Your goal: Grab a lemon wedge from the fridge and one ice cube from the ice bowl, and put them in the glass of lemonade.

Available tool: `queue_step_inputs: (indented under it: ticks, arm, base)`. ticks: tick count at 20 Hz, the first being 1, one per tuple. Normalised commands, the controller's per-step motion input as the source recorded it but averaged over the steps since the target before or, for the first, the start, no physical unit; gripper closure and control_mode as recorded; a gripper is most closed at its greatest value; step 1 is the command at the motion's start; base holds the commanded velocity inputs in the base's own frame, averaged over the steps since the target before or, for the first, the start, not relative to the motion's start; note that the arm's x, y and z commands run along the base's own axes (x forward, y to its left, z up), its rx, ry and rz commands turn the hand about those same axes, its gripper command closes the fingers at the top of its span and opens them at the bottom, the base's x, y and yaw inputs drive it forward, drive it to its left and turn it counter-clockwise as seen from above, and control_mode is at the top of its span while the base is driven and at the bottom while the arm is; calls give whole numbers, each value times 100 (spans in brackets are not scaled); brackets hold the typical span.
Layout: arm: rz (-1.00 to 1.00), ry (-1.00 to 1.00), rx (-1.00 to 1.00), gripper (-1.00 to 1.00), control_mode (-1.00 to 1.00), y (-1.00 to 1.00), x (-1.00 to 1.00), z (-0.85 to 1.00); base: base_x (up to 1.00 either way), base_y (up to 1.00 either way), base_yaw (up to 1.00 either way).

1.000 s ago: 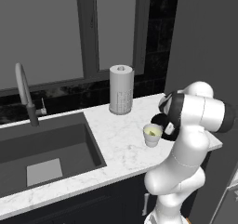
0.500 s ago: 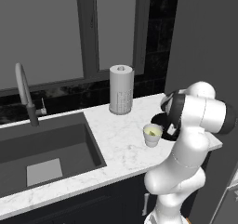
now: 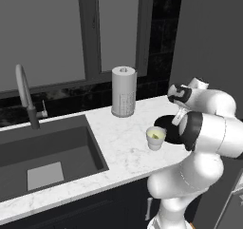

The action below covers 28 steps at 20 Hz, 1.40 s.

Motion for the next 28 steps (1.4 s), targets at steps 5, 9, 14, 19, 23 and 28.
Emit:
queue_step_inputs:
  ticks: [5,9,14,19,23,28]
  arm:
    - [-6,-11,0,100,-100,49,-21,84]
    - [-20,-5,2,100,-100,71,-59,37]
    - [-10,8,-5,100,-100,39,-28,9]
    - [-8,5,-7,100,-100,21,6,-2]
    - [-10,0,0,100,-100,0,20,-2]
    - [-7,0,0,100,-100,0,25,0]
  base:
    - [0,0,0]
    - [0,0,0]
    - [0,0,0]
    - [0,0,0]
    - [0,0,0]
    - [0,0,0]
